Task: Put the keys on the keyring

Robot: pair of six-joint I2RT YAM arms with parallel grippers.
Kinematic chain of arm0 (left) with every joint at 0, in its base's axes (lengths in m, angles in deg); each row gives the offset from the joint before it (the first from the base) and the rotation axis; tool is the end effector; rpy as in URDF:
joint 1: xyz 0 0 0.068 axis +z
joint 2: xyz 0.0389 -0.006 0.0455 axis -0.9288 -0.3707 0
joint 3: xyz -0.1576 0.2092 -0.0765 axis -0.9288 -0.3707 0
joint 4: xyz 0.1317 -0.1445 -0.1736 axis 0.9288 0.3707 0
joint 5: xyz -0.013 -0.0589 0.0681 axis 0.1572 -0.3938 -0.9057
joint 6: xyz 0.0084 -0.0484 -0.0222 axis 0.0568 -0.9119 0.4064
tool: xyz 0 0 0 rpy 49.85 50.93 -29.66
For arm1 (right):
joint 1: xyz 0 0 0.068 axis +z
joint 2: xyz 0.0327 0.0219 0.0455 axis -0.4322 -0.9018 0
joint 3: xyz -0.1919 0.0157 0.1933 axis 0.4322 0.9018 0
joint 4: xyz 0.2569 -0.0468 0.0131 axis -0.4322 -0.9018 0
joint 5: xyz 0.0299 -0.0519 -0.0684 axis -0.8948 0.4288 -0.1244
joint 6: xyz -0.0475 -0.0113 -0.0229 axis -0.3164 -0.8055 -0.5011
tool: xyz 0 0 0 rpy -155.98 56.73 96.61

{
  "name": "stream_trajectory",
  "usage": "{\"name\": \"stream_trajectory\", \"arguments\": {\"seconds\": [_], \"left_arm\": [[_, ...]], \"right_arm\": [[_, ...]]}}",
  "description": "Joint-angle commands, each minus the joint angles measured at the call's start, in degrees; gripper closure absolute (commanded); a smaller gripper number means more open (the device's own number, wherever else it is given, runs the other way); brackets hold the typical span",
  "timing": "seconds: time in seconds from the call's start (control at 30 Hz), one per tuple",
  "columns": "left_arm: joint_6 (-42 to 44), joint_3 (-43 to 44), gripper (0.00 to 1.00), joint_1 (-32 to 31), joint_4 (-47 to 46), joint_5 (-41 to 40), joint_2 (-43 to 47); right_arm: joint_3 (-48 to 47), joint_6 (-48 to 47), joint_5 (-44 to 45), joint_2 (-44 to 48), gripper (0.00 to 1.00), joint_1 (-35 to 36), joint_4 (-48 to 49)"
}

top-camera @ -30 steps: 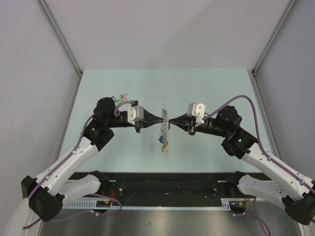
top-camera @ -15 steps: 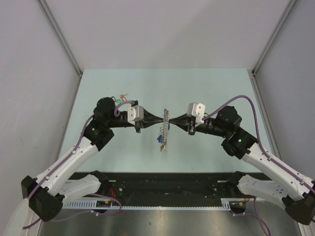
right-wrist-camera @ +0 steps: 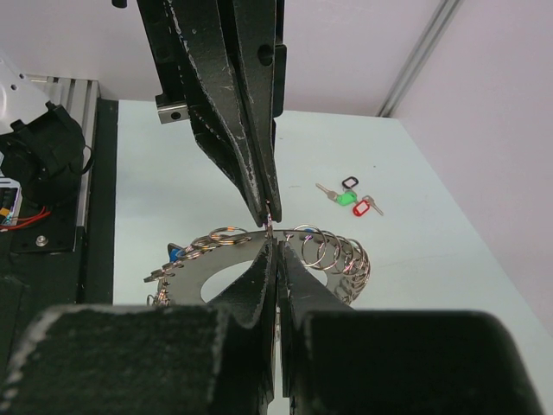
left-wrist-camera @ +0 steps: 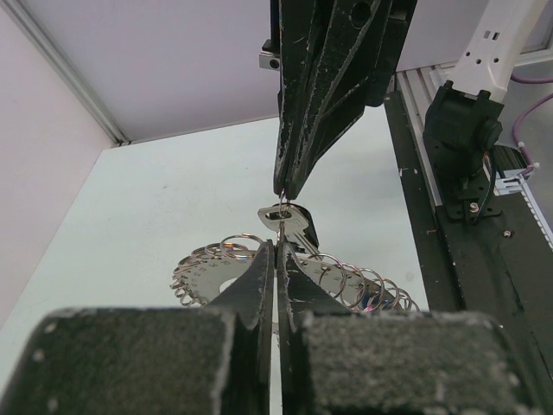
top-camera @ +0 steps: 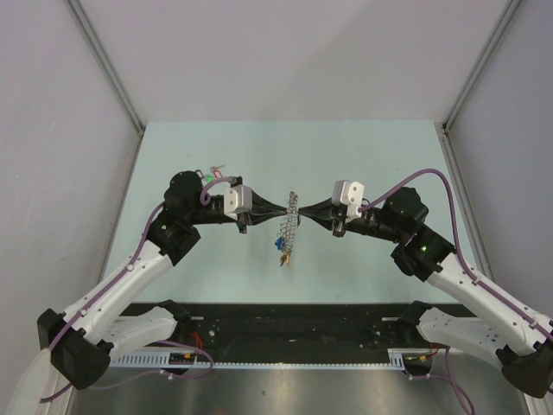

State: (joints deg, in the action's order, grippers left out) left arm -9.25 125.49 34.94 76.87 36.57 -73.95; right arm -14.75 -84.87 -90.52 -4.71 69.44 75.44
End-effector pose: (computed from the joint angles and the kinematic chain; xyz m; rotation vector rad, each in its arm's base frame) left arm 0.1697 -0.1456 0.3702 1.2830 1.0535 -0.9696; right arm 0.1365 0.1565 0.3825 -1.1582 1.0773 0.7631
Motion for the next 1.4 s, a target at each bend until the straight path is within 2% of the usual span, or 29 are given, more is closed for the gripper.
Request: {"name": "stream_trajectory", "arguments": {"seconds": [0.0, 1.37], "left_arm": [[-0.9, 0.4, 1.00, 0.2, -3.6, 0.8, 0.1], [-1.5, 0.3, 1.00, 0.2, -4.3, 1.6, -0.1]], "right_arm": [[-1.3, -0.5, -1.1, 0.0, 1.00, 0.2, 3.0], [-1.3, 0.0, -3.3, -1.1, 1.00, 0.0, 3.3]]}}
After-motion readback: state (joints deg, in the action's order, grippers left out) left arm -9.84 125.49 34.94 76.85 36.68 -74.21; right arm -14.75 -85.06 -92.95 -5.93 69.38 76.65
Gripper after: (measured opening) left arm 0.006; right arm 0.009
